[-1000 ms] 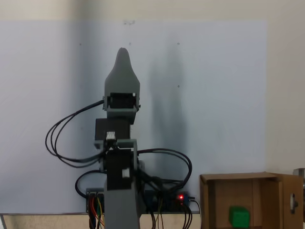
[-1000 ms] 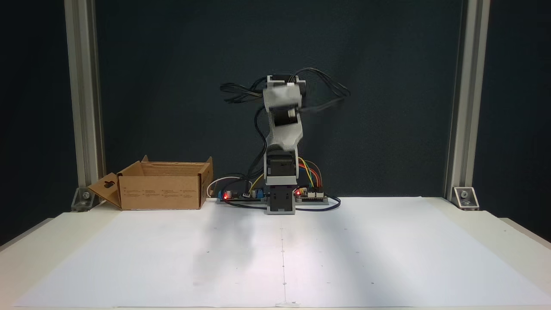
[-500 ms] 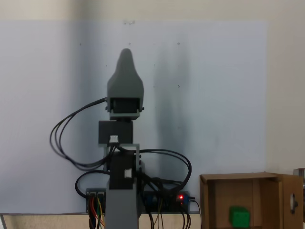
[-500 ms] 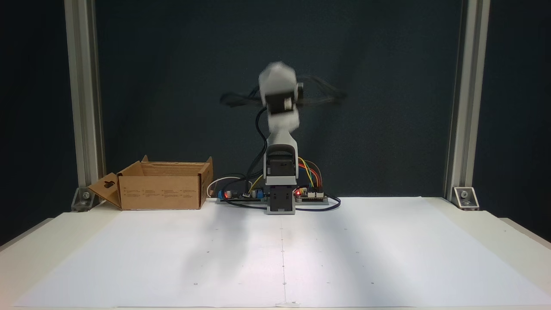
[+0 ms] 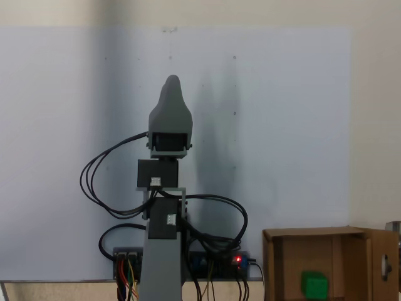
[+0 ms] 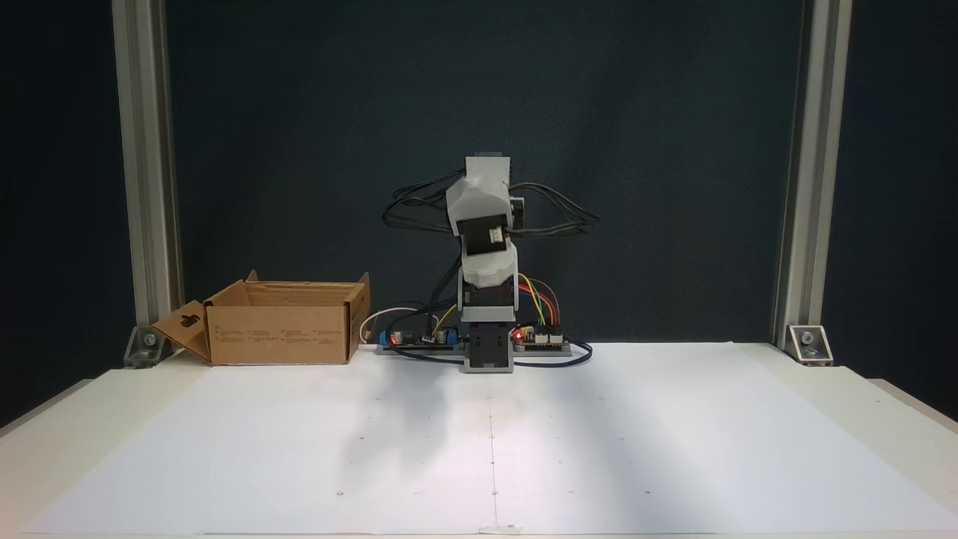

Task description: Grasp a green dice and put it in the bin.

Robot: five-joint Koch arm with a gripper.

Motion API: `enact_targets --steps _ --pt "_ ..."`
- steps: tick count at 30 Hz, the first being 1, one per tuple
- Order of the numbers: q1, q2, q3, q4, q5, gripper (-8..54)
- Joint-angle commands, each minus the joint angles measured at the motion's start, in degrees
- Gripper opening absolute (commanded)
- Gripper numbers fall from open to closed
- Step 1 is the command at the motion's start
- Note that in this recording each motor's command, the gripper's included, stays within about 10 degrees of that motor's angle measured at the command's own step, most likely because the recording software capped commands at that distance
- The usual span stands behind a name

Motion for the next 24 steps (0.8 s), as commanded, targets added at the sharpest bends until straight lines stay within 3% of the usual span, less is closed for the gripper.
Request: enact_targets --steps 1,24 --pt "0.9 6.7 -1.0 -9.6 1.8 44.6" --pt "2.9 6.7 28.6 -38.5 2.5 43.2"
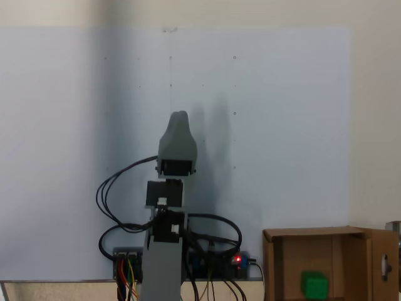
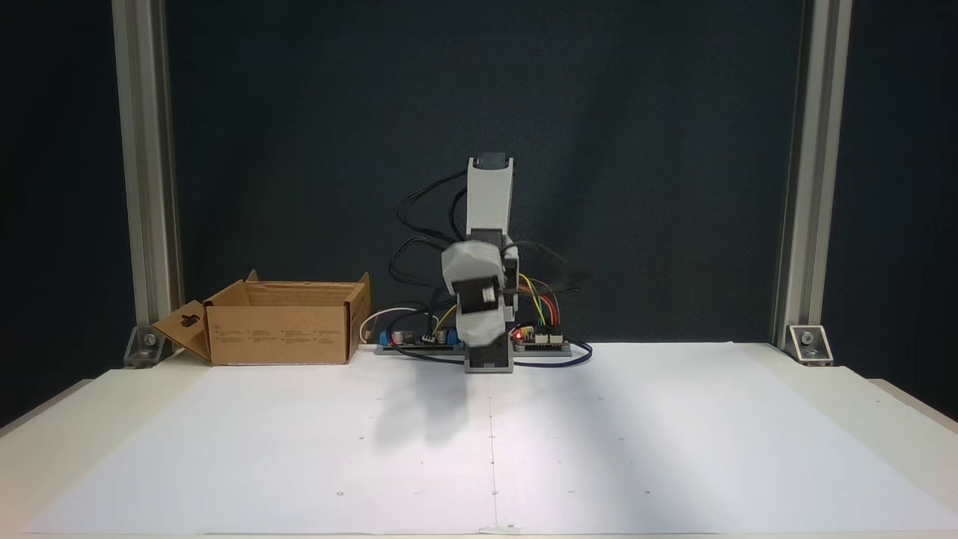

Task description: Grasp a green dice and put it in the bin.

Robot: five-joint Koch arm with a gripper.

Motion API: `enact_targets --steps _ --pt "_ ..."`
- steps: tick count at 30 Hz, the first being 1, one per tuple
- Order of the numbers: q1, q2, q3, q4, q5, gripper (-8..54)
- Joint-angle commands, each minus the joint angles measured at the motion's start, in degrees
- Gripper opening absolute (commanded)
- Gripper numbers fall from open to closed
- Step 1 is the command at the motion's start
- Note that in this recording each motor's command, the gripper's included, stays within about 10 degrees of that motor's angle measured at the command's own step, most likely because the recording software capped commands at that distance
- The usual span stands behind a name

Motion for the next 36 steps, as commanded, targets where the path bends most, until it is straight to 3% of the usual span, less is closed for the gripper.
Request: enact_targets --steps 1,23,28,30,36 --pt "-0.1 6.7 -0.7 -9.8 2.5 43.2" --pt "-0.1 6.6 15.9 -39.4 -1.3 43.4" --pt "-0.4 6.4 16.3 -44.9 -10.5 44.1" --pt "-0.9 6.4 16.3 -46.2 -18.7 43.9" --pt "-7.3 6.2 16.3 -46.2 -19.2 44.5"
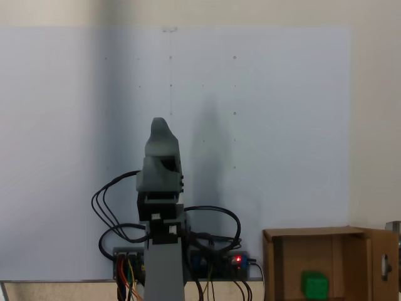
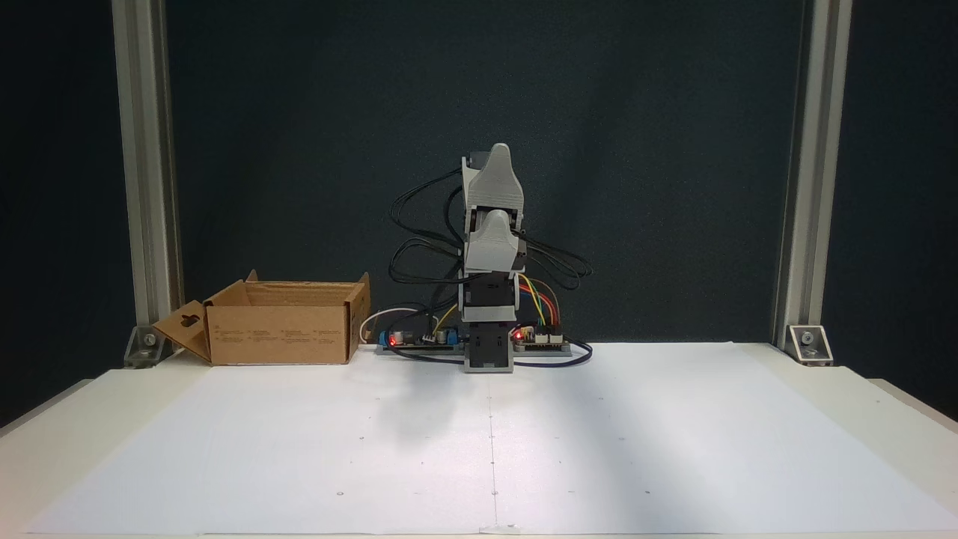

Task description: Grasp a green dice and put it in the bin.

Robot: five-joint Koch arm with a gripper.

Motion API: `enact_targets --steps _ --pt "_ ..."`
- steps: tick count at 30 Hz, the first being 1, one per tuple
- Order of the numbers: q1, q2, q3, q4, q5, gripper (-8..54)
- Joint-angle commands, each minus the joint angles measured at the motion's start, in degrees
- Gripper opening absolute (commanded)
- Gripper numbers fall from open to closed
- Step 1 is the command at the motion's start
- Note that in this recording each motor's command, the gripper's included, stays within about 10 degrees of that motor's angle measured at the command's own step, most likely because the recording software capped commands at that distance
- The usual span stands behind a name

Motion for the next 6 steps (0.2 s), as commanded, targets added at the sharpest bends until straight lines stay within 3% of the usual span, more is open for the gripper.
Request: enact_targets --steps 1,6 --pt "-0.6 6.2 10.0 -10.0 -4.7 44.5" --pt "0.6 6.2 10.0 -10.0 -4.8 44.6"
